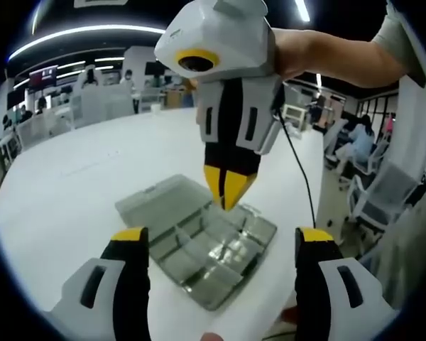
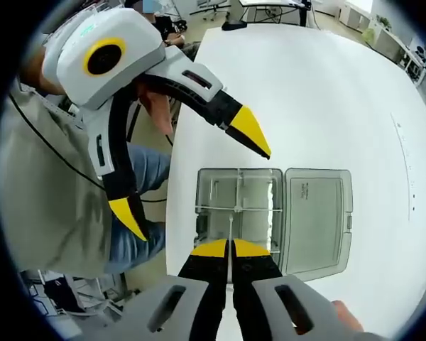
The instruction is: Insert the divider into the dual guide fixture by aligning both edges with the guide slots and pushing it downward to the bottom, including one-sided entry, uneven engagement, binding, and posture correction.
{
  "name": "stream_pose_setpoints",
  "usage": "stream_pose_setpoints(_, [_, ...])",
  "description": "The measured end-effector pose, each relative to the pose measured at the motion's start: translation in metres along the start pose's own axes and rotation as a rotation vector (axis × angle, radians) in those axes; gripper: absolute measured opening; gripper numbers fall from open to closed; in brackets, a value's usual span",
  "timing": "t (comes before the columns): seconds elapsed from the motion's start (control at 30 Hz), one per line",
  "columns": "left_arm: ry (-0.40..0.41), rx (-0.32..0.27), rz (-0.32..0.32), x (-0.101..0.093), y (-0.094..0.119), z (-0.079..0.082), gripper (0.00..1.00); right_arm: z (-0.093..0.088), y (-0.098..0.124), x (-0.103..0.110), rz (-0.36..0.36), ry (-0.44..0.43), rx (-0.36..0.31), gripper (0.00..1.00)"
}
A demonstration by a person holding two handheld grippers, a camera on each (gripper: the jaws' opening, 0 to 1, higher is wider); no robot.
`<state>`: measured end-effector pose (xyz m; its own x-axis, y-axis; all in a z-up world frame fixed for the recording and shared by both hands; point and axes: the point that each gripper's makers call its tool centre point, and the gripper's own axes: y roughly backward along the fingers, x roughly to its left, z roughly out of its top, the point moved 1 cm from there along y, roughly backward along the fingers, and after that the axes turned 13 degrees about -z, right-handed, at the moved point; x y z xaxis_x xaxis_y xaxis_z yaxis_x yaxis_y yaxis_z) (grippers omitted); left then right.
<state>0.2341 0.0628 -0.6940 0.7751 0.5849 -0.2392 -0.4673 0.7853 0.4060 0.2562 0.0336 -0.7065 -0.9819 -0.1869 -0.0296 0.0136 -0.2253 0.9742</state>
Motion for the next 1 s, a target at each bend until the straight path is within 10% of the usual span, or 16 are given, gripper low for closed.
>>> stream_pose_setpoints(1.0, [0.025, 0.005, 0.01, 0.008, 0.005, -0.008, 0.82, 0.001, -0.02, 0.0, 0.019, 0.015, 0.004, 0.0])
